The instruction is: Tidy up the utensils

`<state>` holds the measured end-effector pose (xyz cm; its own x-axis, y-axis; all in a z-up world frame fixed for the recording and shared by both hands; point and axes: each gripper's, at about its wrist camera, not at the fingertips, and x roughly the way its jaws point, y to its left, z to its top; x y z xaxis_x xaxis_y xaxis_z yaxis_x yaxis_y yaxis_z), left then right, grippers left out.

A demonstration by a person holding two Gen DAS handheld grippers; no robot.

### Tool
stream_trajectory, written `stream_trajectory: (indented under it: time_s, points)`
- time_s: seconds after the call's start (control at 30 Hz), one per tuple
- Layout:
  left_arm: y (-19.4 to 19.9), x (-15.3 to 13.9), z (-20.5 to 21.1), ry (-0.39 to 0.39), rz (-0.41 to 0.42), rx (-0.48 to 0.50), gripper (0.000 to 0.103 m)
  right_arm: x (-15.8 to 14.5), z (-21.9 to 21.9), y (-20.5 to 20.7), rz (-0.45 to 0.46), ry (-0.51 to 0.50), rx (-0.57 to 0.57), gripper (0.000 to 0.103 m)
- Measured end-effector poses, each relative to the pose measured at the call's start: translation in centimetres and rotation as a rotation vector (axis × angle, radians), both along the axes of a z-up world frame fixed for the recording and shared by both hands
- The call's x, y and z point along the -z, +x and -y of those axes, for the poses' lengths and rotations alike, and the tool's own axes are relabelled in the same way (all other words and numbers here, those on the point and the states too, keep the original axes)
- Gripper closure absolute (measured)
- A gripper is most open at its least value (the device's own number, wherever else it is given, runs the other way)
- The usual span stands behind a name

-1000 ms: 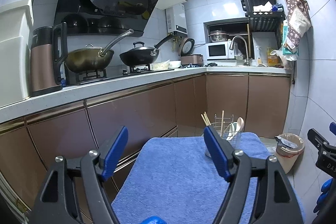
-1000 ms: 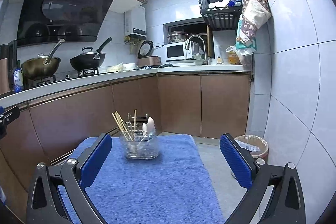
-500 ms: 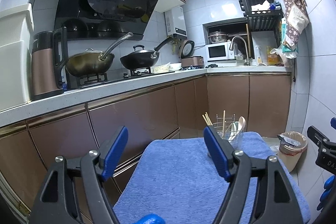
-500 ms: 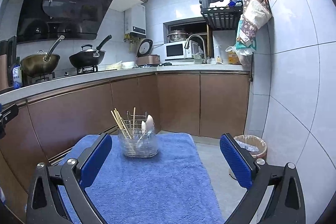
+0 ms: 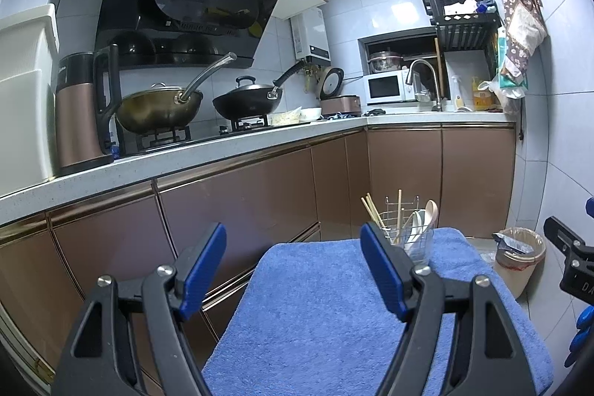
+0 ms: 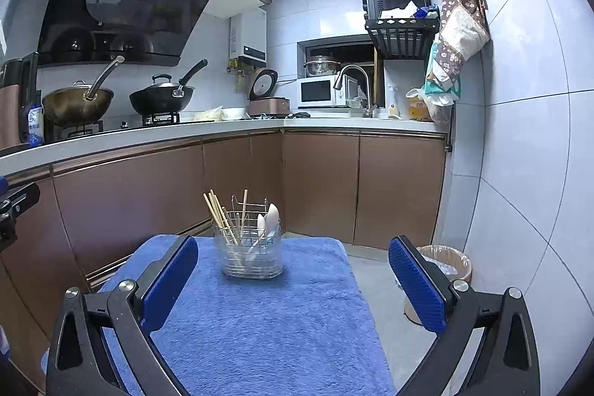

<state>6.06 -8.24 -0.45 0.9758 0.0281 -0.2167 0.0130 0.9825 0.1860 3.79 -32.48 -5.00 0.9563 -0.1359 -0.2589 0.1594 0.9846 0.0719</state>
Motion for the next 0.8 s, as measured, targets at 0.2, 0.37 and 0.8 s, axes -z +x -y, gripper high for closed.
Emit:
stream_trajectory:
  time_s: [0.2,0.37,0.8]
  points:
    - [-0.2,0.1,-0.1,-0.011,0.006,-0.001,0.030,0.1,-0.2,0.0,-0.001,-0.003,-0.004,0.000]
    - [-0.1,0.0,-0.5,-0.010,0.006,-0.010,0.030,0.0,-0.3,0.0,0.001,-0.006,-0.001,0.000]
    - [0.5,-0.1,-3.6,-0.037,0.006,-0.110,0.030,-0.6,-2.6,-0.5,0.023,-0.075,-0.022,0.000]
